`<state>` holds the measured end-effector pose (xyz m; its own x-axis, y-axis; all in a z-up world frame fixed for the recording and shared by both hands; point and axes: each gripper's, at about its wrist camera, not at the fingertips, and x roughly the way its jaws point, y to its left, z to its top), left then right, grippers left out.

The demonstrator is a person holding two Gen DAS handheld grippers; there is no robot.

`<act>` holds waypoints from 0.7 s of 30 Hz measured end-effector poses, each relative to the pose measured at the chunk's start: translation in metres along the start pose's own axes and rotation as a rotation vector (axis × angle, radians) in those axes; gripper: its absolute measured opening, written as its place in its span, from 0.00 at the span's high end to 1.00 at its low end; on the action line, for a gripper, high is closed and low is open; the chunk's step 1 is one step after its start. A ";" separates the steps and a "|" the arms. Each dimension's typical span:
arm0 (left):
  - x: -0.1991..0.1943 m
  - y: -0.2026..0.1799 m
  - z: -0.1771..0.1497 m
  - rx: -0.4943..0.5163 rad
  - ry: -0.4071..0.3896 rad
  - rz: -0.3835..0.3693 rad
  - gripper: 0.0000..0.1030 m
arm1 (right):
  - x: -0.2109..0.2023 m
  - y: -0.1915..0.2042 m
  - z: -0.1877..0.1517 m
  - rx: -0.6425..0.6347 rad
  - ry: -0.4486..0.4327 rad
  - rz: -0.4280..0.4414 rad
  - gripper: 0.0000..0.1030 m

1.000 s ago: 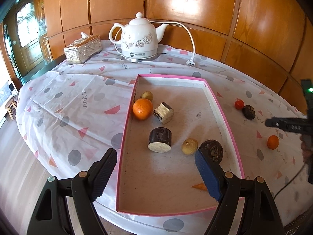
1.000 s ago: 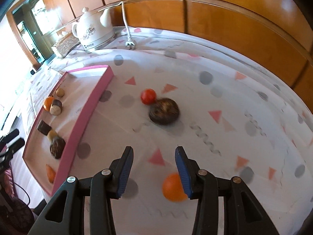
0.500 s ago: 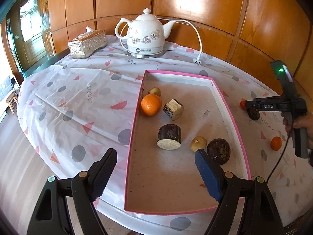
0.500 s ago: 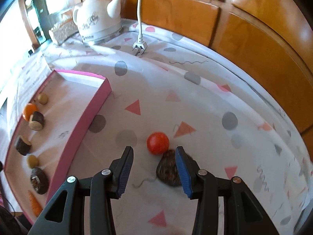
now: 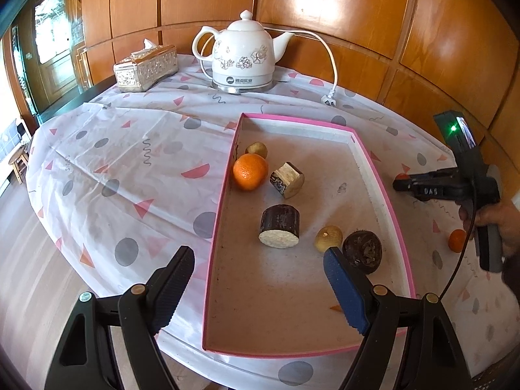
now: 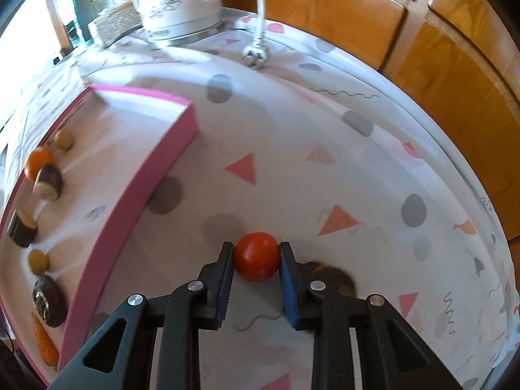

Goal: Organize fruits
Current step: 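Carry the tomato into the pink tray and open the right gripper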

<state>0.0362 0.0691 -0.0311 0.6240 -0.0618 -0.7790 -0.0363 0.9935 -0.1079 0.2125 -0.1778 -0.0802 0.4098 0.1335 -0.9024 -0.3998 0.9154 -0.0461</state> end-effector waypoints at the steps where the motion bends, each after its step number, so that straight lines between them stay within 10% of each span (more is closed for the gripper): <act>1: -0.001 0.000 0.000 -0.002 -0.003 -0.001 0.20 | -0.001 0.004 -0.002 -0.001 -0.002 0.004 0.74; 21: -0.028 -0.006 -0.006 0.002 -0.062 -0.032 0.20 | -0.034 0.048 -0.065 0.073 -0.021 0.086 0.74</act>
<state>0.0142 0.0640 -0.0124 0.6721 -0.0881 -0.7352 -0.0136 0.9913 -0.1311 0.1258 -0.1630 -0.0797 0.3939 0.2197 -0.8925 -0.3737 0.9254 0.0629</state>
